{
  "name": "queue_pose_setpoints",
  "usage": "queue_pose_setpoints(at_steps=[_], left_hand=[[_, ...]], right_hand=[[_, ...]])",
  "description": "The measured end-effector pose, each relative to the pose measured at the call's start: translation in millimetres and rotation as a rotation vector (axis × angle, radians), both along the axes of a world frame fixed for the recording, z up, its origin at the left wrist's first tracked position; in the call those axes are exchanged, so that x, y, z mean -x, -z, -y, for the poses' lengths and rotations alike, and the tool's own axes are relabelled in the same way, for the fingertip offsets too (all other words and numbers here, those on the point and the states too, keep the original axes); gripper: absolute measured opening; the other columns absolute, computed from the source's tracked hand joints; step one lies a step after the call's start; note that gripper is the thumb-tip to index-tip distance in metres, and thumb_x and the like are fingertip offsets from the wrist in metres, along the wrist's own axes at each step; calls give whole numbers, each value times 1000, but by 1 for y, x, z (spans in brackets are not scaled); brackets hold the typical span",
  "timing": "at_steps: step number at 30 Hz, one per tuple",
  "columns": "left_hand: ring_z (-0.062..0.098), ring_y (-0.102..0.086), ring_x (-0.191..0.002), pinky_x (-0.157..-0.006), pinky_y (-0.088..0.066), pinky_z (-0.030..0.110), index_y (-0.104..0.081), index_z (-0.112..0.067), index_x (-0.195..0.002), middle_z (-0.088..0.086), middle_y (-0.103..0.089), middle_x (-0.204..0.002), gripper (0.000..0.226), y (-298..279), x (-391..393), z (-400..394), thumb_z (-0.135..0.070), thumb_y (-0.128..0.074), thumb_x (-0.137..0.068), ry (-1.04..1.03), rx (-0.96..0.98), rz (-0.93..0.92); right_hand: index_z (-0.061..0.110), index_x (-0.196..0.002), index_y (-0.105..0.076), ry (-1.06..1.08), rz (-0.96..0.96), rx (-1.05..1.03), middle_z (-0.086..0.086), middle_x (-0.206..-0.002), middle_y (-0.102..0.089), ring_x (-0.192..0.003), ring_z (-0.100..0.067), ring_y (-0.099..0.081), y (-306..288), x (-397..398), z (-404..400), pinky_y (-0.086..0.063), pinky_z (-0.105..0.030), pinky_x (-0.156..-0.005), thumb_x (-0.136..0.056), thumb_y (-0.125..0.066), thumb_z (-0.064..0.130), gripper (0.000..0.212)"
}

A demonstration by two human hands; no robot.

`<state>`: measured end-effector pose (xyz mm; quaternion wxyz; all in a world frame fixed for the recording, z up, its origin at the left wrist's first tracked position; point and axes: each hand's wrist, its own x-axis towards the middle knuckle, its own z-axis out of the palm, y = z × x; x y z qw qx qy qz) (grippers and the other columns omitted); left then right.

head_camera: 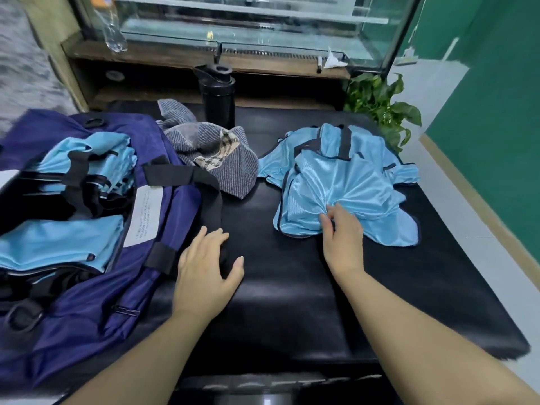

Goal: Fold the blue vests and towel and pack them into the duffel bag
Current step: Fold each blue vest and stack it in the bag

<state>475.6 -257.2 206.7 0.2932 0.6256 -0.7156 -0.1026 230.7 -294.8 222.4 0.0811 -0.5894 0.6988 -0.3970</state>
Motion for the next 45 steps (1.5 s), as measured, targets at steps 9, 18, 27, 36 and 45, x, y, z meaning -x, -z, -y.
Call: queue_pose_setpoints(at_steps=[9, 18, 27, 36, 45], left_hand=[[11, -25, -141, -114, -18, 37, -53, -24, -130, -6, -44, -144, 59, -7, 3, -18, -54, -44, -80, 188, 83, 28], [-11, -7, -137, -109, 13, 20, -60, -37, -113, -32, -34, -132, 47, -16, 32, -65, -61, -34, -82, 376, -97, 1], [1, -53, -73, -68, -40, 20, -53, -39, -74, -18, -59, -74, 22, -72, 7, -80, -30, -57, -93, 233, -152, -336], [2, -58, -79, -68, -41, 13, -59, -31, -76, -12, -65, -80, 19, -98, -18, -85, -26, -56, -94, 88, -102, -467], [7, -58, -81, -78, -45, 25, -61, -34, -80, -10, -63, -87, 13, -93, -8, -84, -25, -61, -89, 145, -263, -401]], right_hand=[[13, -79, -49, -28, 181, -235, 2, -69, -57, -69, -20, -53, -5, -19, -85, -39, -32, -67, -99, -46, 30, 27], [30, -69, -50, -297, 177, -514, 11, -66, -52, -65, -5, -47, -32, -39, -117, -40, -25, -67, -93, -56, 37, 26], [22, -144, -34, -62, -41, -394, 4, -147, -35, -134, -19, -29, -37, -20, -135, -26, -34, -111, -87, -64, 38, 66], [23, -65, -40, -40, -222, -560, 5, -79, -52, -83, -19, -52, -42, -38, -142, -35, -32, -69, -89, -56, 30, 30], [8, -89, -64, -59, 367, -438, 2, -86, -62, -68, -16, -51, -48, -38, -148, -41, -27, -61, -82, -41, 0, 25]])
